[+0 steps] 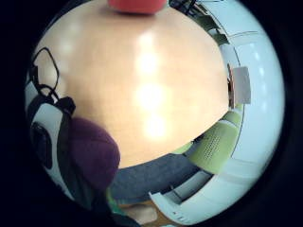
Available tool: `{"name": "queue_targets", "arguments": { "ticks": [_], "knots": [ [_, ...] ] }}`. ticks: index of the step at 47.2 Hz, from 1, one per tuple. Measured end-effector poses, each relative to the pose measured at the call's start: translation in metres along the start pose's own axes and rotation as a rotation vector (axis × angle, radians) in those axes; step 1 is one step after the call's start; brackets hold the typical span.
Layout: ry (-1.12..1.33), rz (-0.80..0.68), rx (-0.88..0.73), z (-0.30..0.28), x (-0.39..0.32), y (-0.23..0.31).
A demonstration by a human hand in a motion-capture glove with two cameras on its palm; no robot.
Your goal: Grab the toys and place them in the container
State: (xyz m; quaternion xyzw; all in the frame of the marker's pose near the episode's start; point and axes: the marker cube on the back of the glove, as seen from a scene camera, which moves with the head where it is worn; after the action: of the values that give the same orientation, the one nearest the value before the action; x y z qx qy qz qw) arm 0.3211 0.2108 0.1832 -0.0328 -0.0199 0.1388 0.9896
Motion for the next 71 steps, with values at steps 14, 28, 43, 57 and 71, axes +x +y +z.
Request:
{"name": "queue_targets", "arguments": {
  "ticks": [14,28,43,57,71],
  "knots": [
    [0.002,-0.053,0.150,-0.118,-0.057,-0.051],
    [-0.015,-0.199,0.259,-0.234,-0.192,-0.104],
    [-0.051,-0.381,0.260,-0.275,-0.362,-0.110],
    [-0.131,-0.738,0.201,-0.273,-0.533,-0.084],
    [-0.103,-0.767,0.147,-0.236,-0.580,-0.115]
  ]
}}
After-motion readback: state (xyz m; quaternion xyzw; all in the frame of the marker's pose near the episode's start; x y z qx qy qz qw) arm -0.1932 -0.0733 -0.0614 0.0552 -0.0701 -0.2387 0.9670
